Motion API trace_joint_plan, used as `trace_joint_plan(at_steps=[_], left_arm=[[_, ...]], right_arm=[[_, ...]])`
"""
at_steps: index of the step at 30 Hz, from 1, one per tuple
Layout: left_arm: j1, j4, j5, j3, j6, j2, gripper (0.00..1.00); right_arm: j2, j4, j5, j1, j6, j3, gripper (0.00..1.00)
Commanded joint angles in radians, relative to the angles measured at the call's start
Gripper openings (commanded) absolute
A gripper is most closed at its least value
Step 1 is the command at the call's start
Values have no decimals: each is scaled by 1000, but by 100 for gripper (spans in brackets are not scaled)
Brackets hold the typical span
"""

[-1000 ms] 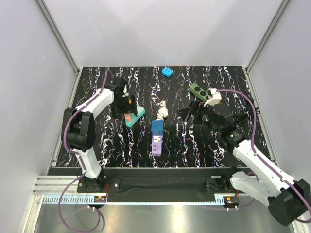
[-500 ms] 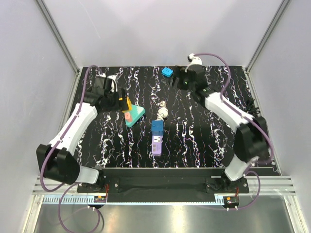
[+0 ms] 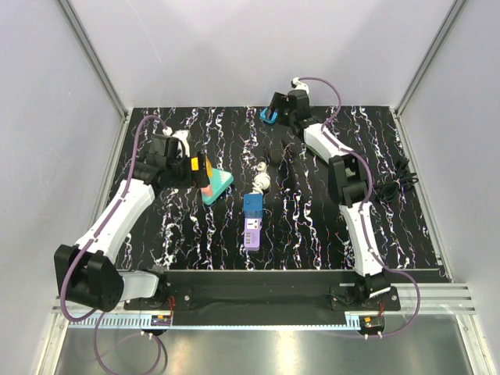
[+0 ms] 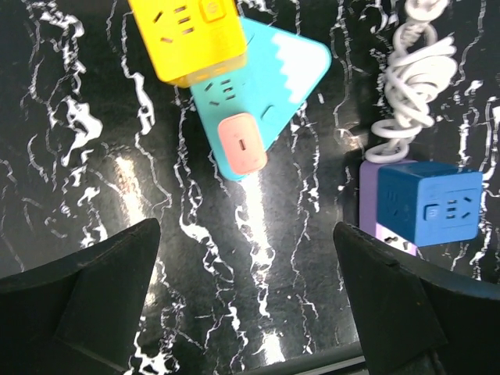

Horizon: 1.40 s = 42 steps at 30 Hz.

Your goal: Insert the plug

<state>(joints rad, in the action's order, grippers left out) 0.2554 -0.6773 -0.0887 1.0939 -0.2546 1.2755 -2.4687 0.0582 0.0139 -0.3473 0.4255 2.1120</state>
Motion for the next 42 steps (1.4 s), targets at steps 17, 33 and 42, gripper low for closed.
trace_joint_plan(at_steps=[17,33,42], left_arm=[[2,64,-98,-2,11,39,99],[2,64,-128,-3,11,-5,99],[2,64,-131,-5,12,-18,99]], right_arm=[[-466,-46,-105,83,313,563,65],[-506,8,-81,85,510,563,42],[-546,23,-86,83,579,600,27]])
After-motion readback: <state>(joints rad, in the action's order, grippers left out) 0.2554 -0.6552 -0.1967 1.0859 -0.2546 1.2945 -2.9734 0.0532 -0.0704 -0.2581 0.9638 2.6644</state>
